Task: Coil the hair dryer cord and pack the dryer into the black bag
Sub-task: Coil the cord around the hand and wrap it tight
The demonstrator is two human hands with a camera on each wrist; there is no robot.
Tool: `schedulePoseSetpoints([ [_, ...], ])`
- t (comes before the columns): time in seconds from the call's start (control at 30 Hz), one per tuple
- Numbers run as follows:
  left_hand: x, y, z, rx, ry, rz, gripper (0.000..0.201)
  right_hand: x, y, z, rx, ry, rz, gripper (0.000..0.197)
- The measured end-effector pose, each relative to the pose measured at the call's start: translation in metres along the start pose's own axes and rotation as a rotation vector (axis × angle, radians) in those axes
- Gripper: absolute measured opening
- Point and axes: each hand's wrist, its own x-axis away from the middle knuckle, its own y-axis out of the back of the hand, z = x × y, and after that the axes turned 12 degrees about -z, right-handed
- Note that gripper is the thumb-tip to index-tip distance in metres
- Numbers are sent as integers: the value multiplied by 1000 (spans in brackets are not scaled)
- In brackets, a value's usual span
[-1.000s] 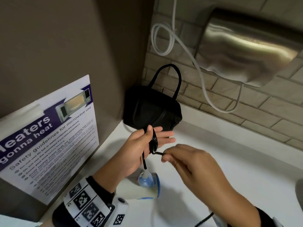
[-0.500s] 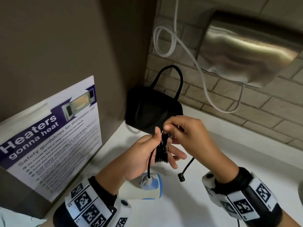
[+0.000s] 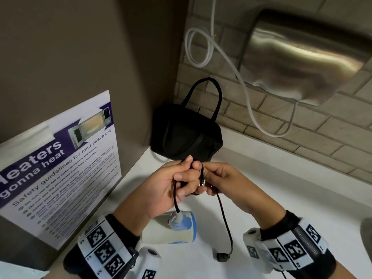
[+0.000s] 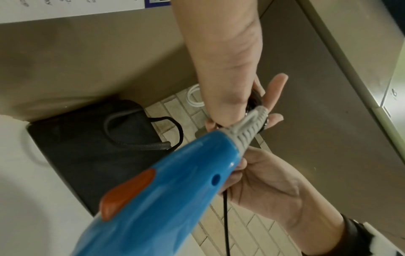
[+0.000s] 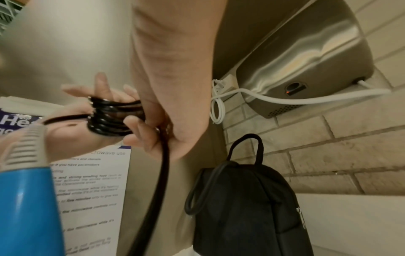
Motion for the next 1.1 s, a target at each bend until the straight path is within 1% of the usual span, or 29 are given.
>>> schedulePoseSetpoints([
  [0.1, -5, 3, 0, 42, -23, -4, 24, 5, -6, -2, -1, 30, -3, 32],
  [0.17, -6, 3, 1, 62, -32, -20, 23, 7, -7, -4, 8, 23, -6, 33],
  [0.23, -4, -2, -1, 96, -45, -80, 25, 9, -6, -6, 16, -7, 5, 30],
  [0.3, -2, -8, -7, 145, -52, -176, 28, 11, -5, -8, 45, -40, 16, 26],
  [0.37, -2, -10, -11, 197, -72, -242, 30, 14, -7, -10, 139, -36, 22, 27],
  [0.43, -7, -8, -11, 198, -123, -290, 31, 18, -13, -11, 321, 14, 37, 29],
  [0.57, -18, 4, -2, 51, -288, -416, 26, 35, -25, -13, 649, 135, 27, 26],
  [0.63, -20, 4, 2, -53, -338, -448, 25, 42, -27, -8, 747, 202, 11, 27],
  [0.7, -21, 0, 6, -168, -360, -455, 25, 45, -27, 0, 793, 256, -6, 25],
  [0.8, -20, -10, 9, -322, -387, -430, 28, 44, -26, 6, 808, 328, -28, 23],
  [0.9, -17, -10, 9, -416, -370, -431, 30, 39, -20, 13, 778, 338, -37, 24],
  [0.93, -18, -8, 10, -450, -361, -443, 30, 37, -16, 16, 753, 350, -56, 23],
  [1.03, -17, -5, 15, -594, -318, -483, 31, 26, -6, 25, 684, 456, -140, 13],
  [1.1, -17, -8, 17, -643, -295, -438, 36, 17, -2, 30, 668, 495, -184, 9],
])
